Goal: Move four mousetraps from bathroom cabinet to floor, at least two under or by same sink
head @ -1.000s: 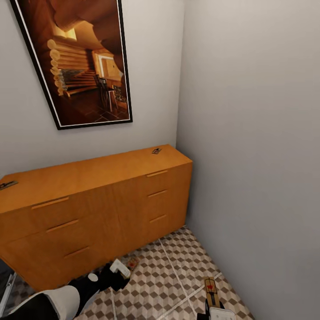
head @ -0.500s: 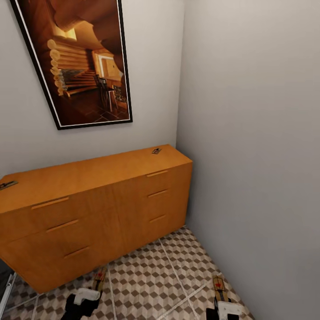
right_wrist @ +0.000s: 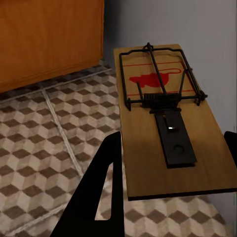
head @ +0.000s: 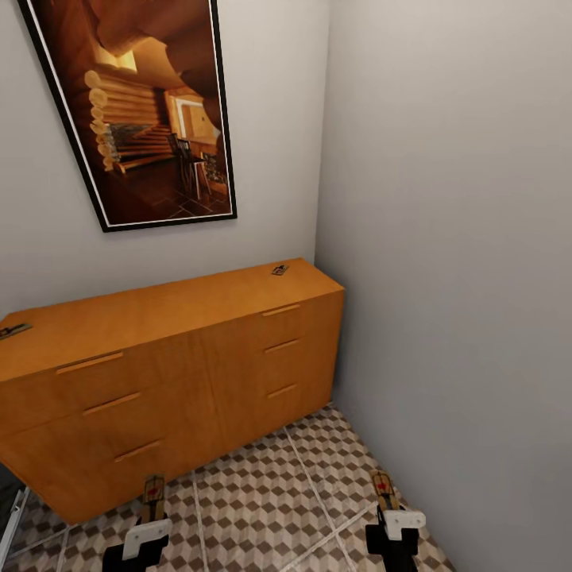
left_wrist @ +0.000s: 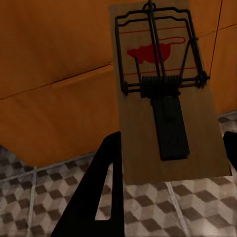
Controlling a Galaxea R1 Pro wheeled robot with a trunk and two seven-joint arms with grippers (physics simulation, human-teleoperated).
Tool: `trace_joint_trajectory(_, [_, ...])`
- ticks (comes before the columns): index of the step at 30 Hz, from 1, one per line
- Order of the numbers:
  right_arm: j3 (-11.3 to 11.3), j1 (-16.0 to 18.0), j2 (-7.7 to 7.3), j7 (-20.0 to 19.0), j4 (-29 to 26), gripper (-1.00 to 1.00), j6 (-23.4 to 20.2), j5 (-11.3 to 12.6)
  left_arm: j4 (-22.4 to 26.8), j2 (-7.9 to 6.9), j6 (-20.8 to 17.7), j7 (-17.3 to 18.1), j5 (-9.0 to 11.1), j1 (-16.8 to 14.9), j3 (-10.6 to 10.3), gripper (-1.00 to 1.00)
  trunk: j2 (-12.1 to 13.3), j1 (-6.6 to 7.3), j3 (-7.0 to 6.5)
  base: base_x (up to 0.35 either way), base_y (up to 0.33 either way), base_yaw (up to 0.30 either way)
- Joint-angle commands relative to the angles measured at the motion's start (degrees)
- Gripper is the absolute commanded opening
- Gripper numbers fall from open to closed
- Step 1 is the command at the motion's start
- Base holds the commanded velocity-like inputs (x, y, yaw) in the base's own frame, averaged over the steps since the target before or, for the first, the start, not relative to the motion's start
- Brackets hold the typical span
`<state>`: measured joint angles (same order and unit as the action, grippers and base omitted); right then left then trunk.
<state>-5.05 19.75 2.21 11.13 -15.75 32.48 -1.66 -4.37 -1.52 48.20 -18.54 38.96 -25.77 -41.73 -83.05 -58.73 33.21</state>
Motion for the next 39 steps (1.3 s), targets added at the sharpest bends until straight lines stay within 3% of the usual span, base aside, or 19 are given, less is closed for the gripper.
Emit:
trace_joint_trajectory(1, [-0.4, 0.1, -0.2, 0.5, 0.1, -1.0, 0.3, -0.1, -0.1, 0.06, -0.5, -0.7, -0.4, 0.0, -0.4, -1.0, 0.0, 0.0, 0.05, 0.0, 0.0, 0.0])
trace_joint_trajectory(3, [-0.4, 0.1, -1.94, 0.5, 1.2, -1.0, 5.3, 0.0, 0.0, 0.15, -2.6, -0.7, -0.4, 0.0, -0.4, -1.0, 0.0, 0.0, 0.05, 0.0, 0.0, 0.0])
trace_joint_trajectory(6, [-0.4, 0.1, -3.73, 0.4, 3.6, -1.0, 8.2, 0.2, 0.0, 0.18, -2.9, -0.7, -0.4, 0.0, -0.4, -1.0, 0.0, 0.0, 0.05, 0.0, 0.0, 0.0])
trace_joint_trajectory(10, [-0.4, 0.0, -4.65, -0.7, 10.0, -1.0, 12.6, 0.2, 0.0, 0.18, -3.1, -0.7, -0.3, 0.0, -0.4, -1.0, 0.0, 0.0, 0.05, 0.0, 0.0, 0.0])
trace_joint_trajectory(13, [-0.4, 0.1, -4.67, -1.5, 12.6, -1.0, 16.2, 0.3, 0.0, 0.19, -3.2, -0.7, -0.3, 0.0, -0.4, -1.0, 0.0, 0.0, 0.05, 0.0, 0.0, 0.0])
trace_joint_trajectory(17, [-0.4, 0.0, -4.41, -1.8, 13.6, -1.0, 17.6, 0.3, 0.0, 0.2, -3.2, -0.7, -0.3, 0.0, -0.4, -1.0, 0.0, 0.0, 0.05, 0.0, 0.0, 0.0])
trace_joint_trajectory(39, [-0.3, 0.0, -3.78, -1.6, 13.8, -1.0, 18.2, 0.3, -0.1, 0.81, -3.2, -0.7, -0.3, 0.0, -0.4, -1.0, 0.0, 0.0, 0.05, 0.0, 0.0, 0.004])
